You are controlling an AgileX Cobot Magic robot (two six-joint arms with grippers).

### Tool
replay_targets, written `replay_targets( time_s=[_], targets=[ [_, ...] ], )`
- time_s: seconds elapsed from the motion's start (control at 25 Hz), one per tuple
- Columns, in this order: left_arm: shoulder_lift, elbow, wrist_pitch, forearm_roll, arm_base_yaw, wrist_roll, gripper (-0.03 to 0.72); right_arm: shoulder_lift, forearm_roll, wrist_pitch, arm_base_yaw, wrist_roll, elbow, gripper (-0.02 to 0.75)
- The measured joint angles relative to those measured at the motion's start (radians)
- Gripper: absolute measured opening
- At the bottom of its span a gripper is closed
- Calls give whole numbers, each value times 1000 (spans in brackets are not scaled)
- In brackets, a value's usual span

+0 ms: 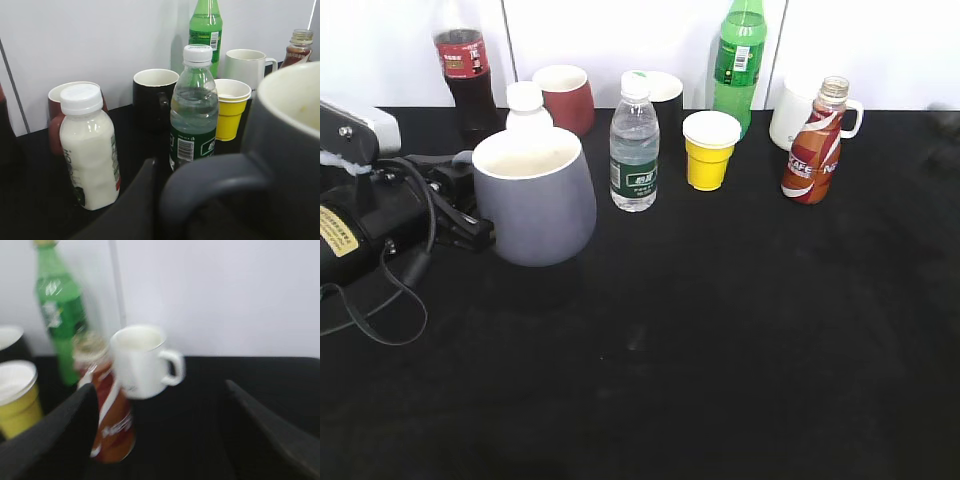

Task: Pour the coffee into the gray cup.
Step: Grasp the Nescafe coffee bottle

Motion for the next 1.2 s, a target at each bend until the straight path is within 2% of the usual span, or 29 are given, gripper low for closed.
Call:
replay_targets(
  time_s=[0.12, 0.28, 0.32, 0.44, 0.48, 0.92, 1.2],
  targets=[
    [0, 0, 0, 0, 0, 0, 57, 175, -49, -131, 14, 1, 0, 555],
    [0, 0, -3, 0, 0, 0, 57, 303, 97, -157, 185, -115, -25, 555],
    [0, 0, -5, 0, 0, 0, 57, 333, 115, -166, 203, -119, -46, 556],
    [0, 0, -9, -1, 0, 0, 57, 411, 133, -172, 207, -121, -121, 661],
    [0, 0, -10, -1, 0, 0, 57, 429, 133, -172, 207, -121, -143, 671],
    [0, 0, -19, -1, 0, 0, 57, 646, 152, -170, 208, -81, -425, 673],
    [0, 0, -19, -1, 0, 0, 57, 750, 158, -71, 208, -81, -601, 655]
  ],
)
